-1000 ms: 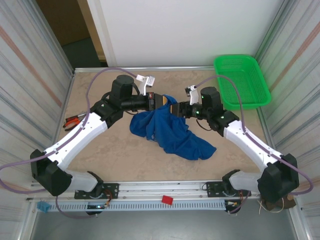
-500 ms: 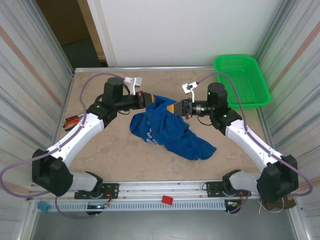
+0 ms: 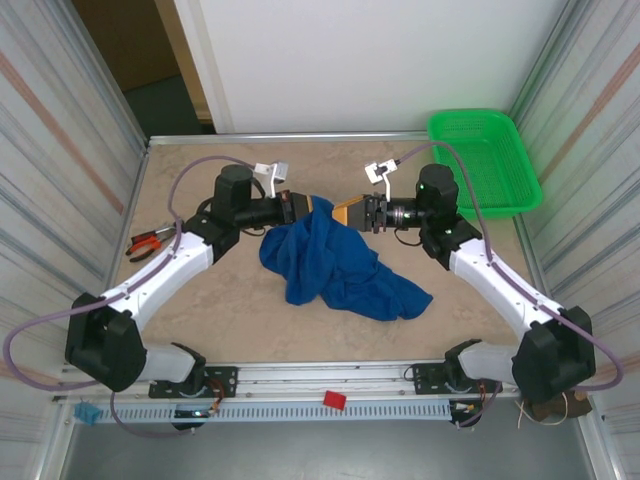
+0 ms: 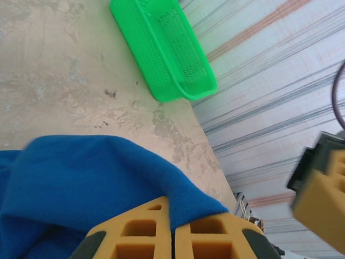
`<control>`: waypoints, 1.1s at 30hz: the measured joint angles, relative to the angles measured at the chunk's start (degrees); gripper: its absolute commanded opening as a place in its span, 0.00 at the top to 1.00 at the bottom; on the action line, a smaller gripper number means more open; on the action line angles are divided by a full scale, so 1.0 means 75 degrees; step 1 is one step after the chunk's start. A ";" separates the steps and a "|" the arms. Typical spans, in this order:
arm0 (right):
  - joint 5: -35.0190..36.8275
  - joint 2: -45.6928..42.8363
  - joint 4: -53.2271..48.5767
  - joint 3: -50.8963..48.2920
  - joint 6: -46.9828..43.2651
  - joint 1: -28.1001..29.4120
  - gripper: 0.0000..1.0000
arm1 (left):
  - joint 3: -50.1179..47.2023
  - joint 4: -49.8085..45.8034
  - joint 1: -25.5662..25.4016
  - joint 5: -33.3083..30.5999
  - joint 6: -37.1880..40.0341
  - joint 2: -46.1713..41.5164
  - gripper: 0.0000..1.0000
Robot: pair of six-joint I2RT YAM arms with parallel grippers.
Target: Fold the inside-out t-shirt
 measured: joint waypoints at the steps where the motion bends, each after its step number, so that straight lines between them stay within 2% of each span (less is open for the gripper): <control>1: 0.0163 0.0055 -0.0029 -0.0009 -0.0012 0.0023 0.41 | 0.0038 -0.0038 -0.0064 0.0003 -0.0012 -0.0015 1.00; 4: 0.0970 0.0082 -0.0557 0.0015 -0.0248 0.0242 0.40 | 0.0318 -0.0245 -0.0291 -0.0058 -0.0026 -0.0017 1.00; 11: 0.3652 0.0087 -0.2072 0.0268 -0.1268 0.1676 0.42 | 0.0898 -0.0673 -0.0656 -0.0353 -0.0032 -0.0160 1.00; 16: 0.5062 0.0012 -0.2430 0.0172 -0.1416 0.1693 0.46 | 0.0970 -0.0822 -0.0656 -0.0402 -0.0064 -0.0184 1.00; 20: 0.5470 -0.0055 -0.2495 0.0073 -0.1384 0.1378 0.51 | 0.1000 -0.0863 -0.0691 -0.0396 -0.0067 -0.0184 1.00; 26: 0.5461 -0.0055 -0.2436 0.0070 -0.1241 0.0982 0.49 | 0.1000 -0.0892 -0.0793 -0.0370 -0.0067 -0.0184 1.00; 33: 0.5257 0.0102 -0.2366 0.0070 -0.1236 0.1116 0.51 | 0.1070 -0.0898 -0.0804 -0.0335 -0.0117 -0.0184 1.00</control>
